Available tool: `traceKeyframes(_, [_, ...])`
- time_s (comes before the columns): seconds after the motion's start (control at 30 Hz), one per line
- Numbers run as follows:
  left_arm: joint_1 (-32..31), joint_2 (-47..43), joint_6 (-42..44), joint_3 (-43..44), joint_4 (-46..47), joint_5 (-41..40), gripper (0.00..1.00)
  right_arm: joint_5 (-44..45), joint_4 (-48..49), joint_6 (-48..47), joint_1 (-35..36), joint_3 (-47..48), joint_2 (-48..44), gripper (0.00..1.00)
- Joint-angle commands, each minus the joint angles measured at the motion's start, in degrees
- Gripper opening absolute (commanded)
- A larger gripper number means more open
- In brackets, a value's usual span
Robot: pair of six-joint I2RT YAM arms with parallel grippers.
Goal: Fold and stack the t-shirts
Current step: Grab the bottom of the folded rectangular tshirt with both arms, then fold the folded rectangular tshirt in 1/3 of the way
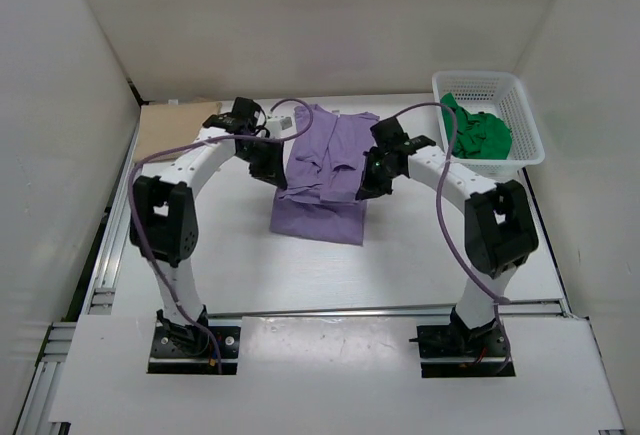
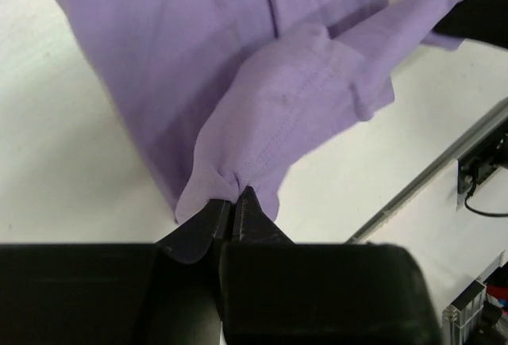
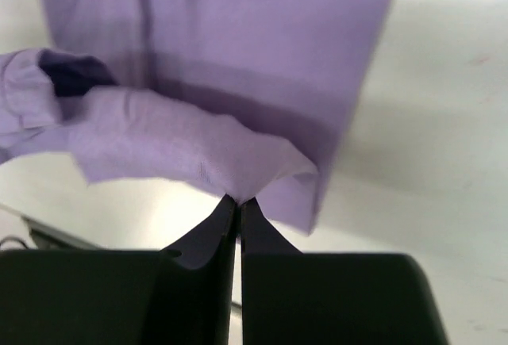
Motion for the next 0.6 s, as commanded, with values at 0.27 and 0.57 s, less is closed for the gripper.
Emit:
traceKeyframes(0.27, [1.26, 12.25, 0.45, 11.85, -1.38, 1.73, 0.11, -1.68, -1.6, -2.18, -6.29, 12.37, 12.06, 0.0])
traceKeyframes(0.57, [2.57, 16.67, 0.45, 20.38, -1.38, -8.45, 0.64, -3.09, -4.23, -2.18, -9.46, 21.94, 18.65, 0.59])
